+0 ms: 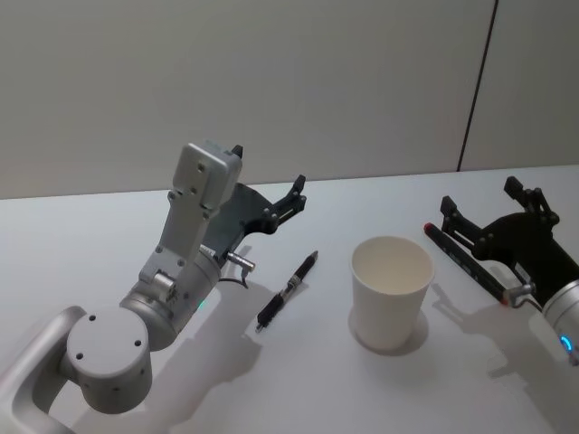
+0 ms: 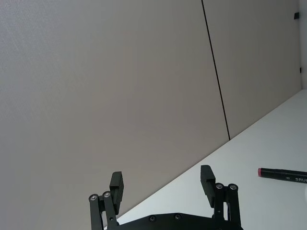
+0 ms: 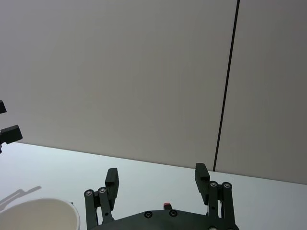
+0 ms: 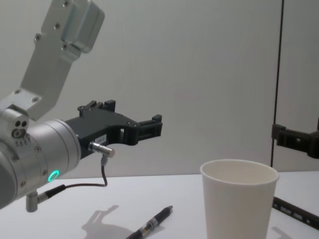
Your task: Place the pen into the pen holder.
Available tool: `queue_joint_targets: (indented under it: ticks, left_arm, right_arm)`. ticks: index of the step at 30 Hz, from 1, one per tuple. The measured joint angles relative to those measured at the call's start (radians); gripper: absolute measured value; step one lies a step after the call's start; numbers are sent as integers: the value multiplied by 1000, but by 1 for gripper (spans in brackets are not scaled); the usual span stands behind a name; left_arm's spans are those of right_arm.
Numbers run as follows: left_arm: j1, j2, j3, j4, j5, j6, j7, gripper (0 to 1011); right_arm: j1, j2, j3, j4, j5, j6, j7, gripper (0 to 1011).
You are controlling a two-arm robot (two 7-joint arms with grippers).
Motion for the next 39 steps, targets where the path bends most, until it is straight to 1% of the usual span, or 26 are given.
queue_joint_targets:
  ticks: [39]
  left_arm:
    - [0,0,0,0,0,0,0,1001]
  right_arm:
    - [0,0,0,0,0,0,0,1001]
